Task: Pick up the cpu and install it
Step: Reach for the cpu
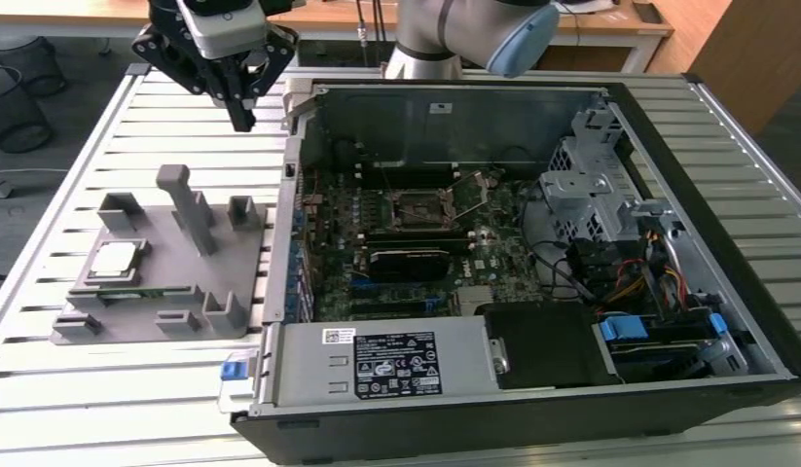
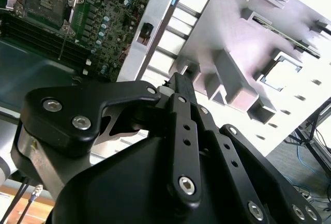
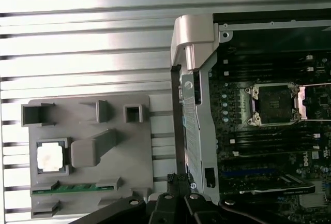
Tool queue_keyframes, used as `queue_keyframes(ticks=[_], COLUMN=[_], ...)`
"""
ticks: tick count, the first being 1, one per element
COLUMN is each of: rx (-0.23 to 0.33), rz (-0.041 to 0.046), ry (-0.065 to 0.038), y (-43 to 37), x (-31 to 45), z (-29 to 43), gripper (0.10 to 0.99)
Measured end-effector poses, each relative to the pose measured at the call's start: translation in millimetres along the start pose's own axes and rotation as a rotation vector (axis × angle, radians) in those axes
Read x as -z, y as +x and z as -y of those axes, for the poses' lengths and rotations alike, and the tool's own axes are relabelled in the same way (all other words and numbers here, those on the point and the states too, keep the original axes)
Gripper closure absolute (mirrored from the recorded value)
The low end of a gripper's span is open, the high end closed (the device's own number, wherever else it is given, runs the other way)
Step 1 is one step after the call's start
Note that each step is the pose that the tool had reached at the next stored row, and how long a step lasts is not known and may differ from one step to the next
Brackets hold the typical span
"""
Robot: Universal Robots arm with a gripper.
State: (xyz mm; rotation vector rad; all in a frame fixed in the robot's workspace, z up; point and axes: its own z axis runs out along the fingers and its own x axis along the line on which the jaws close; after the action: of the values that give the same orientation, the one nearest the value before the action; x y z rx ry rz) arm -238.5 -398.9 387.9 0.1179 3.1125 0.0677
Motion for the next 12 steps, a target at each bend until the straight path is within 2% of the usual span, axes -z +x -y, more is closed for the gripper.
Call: queue_keyframes(ticks=[12], rx=[0.000], rz=[0.0000], ry=[0.000], y=[12.4], x=[-0.5], z=[1.0], gripper=[0.980])
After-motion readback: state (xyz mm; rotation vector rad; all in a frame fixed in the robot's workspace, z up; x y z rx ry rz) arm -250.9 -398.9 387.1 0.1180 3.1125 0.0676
